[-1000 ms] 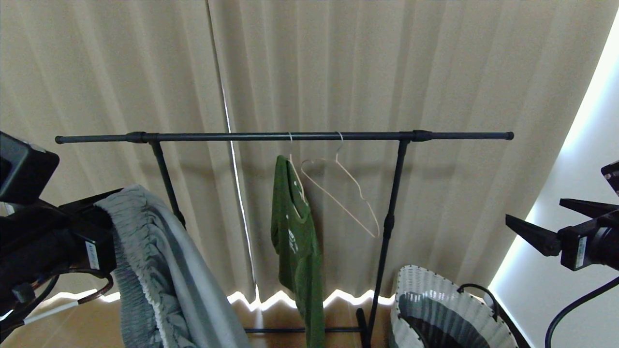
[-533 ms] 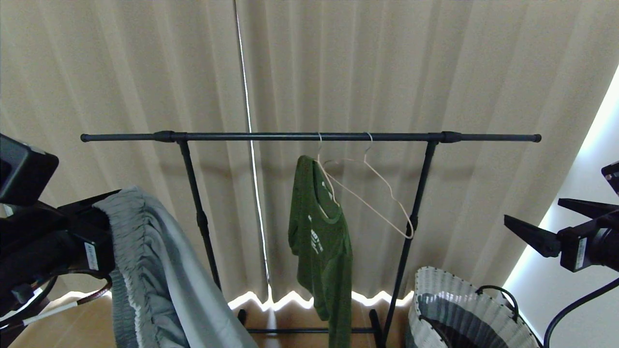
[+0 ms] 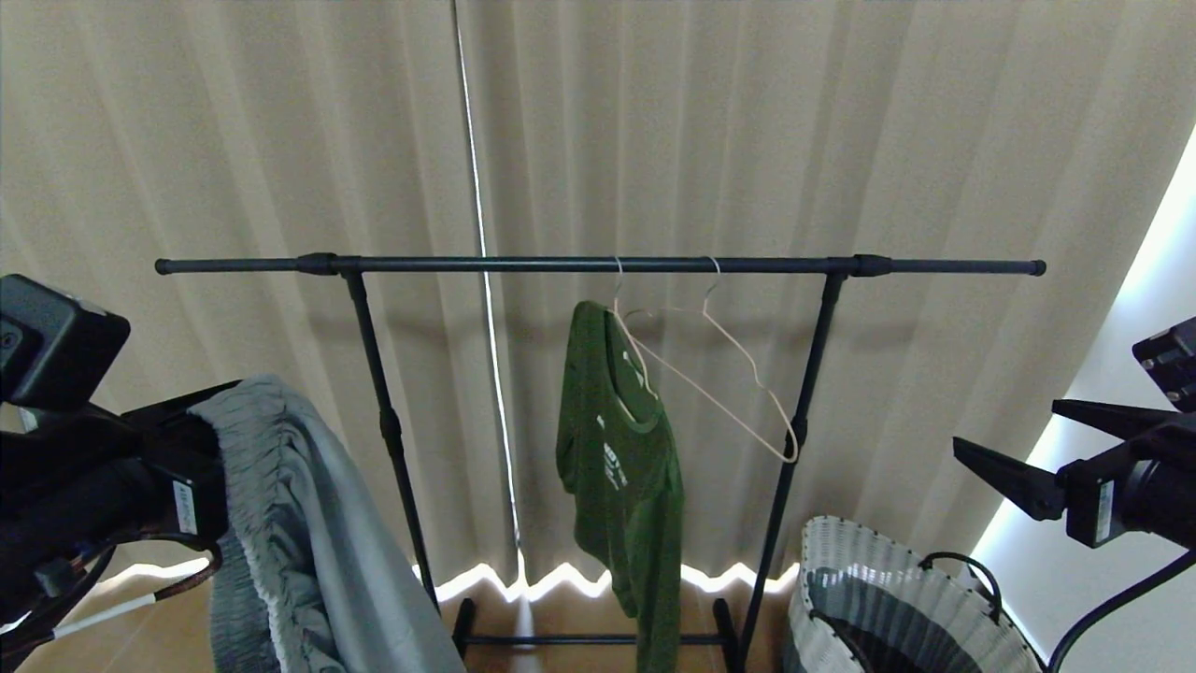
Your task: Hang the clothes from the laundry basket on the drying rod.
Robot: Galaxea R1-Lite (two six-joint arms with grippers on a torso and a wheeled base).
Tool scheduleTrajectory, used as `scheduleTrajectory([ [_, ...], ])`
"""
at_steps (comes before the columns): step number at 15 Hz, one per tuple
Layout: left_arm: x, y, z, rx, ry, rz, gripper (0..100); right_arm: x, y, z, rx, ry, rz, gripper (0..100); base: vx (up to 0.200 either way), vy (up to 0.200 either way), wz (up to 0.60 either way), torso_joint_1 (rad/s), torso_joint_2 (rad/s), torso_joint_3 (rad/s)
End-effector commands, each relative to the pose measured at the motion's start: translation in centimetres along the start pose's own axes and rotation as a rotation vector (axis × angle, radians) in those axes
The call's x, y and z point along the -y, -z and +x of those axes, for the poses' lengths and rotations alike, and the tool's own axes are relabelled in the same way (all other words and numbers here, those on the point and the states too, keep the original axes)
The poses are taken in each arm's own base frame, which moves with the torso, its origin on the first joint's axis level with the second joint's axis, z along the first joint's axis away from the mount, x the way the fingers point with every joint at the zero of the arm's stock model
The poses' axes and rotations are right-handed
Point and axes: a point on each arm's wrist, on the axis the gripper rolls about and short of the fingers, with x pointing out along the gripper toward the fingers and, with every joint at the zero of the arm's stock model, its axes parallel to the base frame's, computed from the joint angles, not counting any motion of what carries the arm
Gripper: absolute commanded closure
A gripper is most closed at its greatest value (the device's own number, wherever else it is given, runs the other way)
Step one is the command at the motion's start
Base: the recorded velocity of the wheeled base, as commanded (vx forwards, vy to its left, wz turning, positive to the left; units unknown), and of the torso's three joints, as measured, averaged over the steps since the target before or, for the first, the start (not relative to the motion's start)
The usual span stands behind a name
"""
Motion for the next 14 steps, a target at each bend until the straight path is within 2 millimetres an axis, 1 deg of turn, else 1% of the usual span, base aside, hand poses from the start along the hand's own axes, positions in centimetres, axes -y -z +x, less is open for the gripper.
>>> scheduleTrajectory([
  [1,0.0,0.1,0.1,-0.005,0.002,0.0,100,-0.1,0.1,0.2,-0.006,-0.007,-0.008,0,0.2,0.0,0.0,-0.007,0.0,0.007],
  [8,0.0,0.1,0.0,-0.004,0.001,-0.004,100,-0.6,1.0,0.2,-0.037,-0.037,-0.054,0,0.2,0.0,0.0,0.003,0.01,0.002],
  [10,0.1,0.4,0.0,-0.012,0.005,-0.002,100,-1.1,1.2,1.0,-0.065,-0.063,-0.062,0,0.2,0.0,0.0,0.002,0.0,0.0],
  [12,0.3,0.9,-0.2,-0.026,0.011,0.004,100,-1.4,1.6,2.5,-0.118,-0.087,-0.066,0,0.0,0.0,0.0,0.0,0.0,0.0],
  [14,0.3,1.1,-0.7,-0.018,0.011,0.003,100,-2.0,1.5,3.8,-0.145,-0.118,-0.077,0,0.0,0.0,0.0,0.0,0.0,0.0],
])
